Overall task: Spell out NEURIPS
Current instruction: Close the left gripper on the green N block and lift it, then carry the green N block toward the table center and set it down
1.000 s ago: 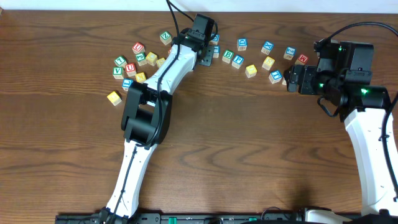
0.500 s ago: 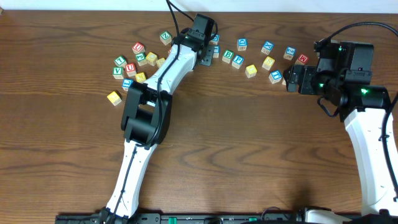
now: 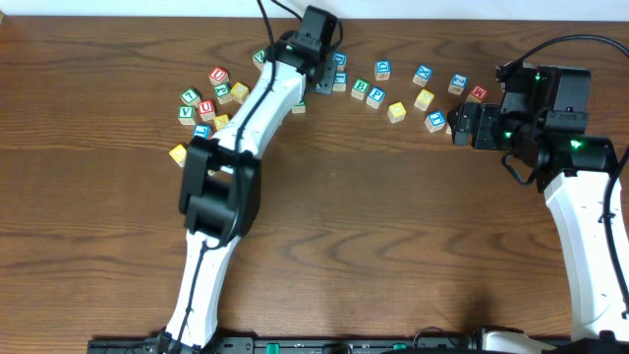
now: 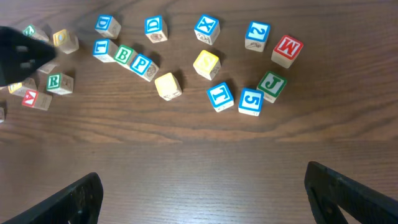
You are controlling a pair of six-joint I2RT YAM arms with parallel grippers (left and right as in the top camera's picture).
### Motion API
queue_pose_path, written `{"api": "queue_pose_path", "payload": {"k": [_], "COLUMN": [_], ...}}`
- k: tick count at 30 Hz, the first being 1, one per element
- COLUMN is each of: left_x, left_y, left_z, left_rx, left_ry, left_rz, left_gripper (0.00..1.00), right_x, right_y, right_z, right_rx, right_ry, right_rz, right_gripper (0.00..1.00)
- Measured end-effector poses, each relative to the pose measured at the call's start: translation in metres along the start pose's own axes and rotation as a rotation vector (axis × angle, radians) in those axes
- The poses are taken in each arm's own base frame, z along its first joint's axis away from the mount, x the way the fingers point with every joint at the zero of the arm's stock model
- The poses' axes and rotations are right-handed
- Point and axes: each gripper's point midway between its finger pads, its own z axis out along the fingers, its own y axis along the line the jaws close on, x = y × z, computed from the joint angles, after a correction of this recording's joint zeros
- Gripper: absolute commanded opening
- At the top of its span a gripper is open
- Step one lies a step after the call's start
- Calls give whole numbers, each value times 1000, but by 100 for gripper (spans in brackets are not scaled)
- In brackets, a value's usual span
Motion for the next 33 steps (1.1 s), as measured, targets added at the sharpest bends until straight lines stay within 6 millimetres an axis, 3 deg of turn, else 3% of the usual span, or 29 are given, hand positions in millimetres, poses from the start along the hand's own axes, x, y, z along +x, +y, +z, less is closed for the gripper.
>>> {"api": "queue_pose_path", "payload": {"k": [4,8,10,12,14,19,23,33], "left_x": [-7,10,24,42,58,90,116,158], "left_y": [8,18,24,28,30,34,35,24], "left_z": [-75,-149,-175,-188,-188,-168,-141,-70], "left_rx": [-10,-27,-41,-62,-85,-131,-156,-114], "left_ry": [-3,43,84,145,213,328,387,396], "left_rz": [-63,-162,-201,-232,-257,-294,-318,-354], "left_gripper": [31,27,27,26,26,26,26,26], "right_x": [0,0,0,-1,-1,-2,-2,-2], "right_y": [0,0,0,0,0,0,0,0], "right_z": [0,0,0,0,0,0,0,0], "right_rx": [0,0,0,-1,-1,0,-1,-1], "right_ry": [0,0,0,-3,-4,-7,-7,-7], "right_rz": [0,0,0,-1,-1,-2,-2,-2], "right_gripper": [99,99,99,99,99,99,99,99]}}
